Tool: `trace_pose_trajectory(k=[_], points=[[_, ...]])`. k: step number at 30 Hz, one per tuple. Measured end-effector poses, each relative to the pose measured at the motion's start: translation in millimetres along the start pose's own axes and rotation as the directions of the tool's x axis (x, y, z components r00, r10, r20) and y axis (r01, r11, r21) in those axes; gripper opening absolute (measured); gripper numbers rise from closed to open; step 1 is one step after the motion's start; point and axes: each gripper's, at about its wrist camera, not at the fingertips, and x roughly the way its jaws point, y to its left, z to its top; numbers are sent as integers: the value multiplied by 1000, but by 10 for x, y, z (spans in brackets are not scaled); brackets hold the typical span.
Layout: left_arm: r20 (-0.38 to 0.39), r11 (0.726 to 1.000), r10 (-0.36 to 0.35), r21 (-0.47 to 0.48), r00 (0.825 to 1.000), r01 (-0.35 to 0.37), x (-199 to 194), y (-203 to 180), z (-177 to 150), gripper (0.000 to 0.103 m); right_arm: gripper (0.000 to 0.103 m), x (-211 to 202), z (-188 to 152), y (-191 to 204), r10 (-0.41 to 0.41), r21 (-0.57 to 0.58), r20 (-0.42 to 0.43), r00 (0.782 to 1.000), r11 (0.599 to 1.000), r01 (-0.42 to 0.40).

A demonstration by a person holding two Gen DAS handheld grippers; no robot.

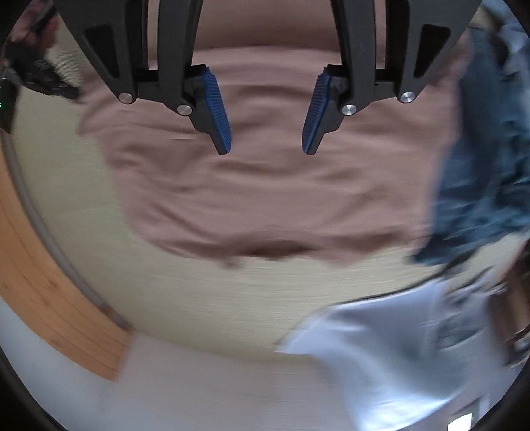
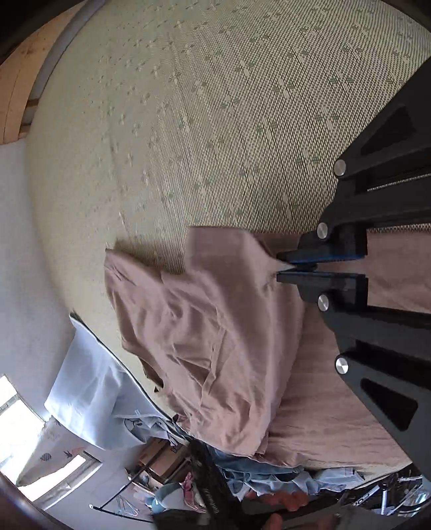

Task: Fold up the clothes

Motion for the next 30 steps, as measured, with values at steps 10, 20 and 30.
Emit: trace_pose_trajectory(k=[10, 20, 30], points=[[-12, 987, 129, -98, 992, -129, 30, 1097, -17, 48, 9, 37, -110, 7, -52, -111, -160, 986, 993, 34], [-45, 995, 92, -41, 995, -94, 394, 1113, 287, 48, 42, -223, 60, 31, -64, -34, -7, 998, 997, 64], [-65, 988, 154, 11, 986, -153, 910, 1053, 669, 48, 42, -7, 107, 55, -64, -42, 14, 998, 997, 64]])
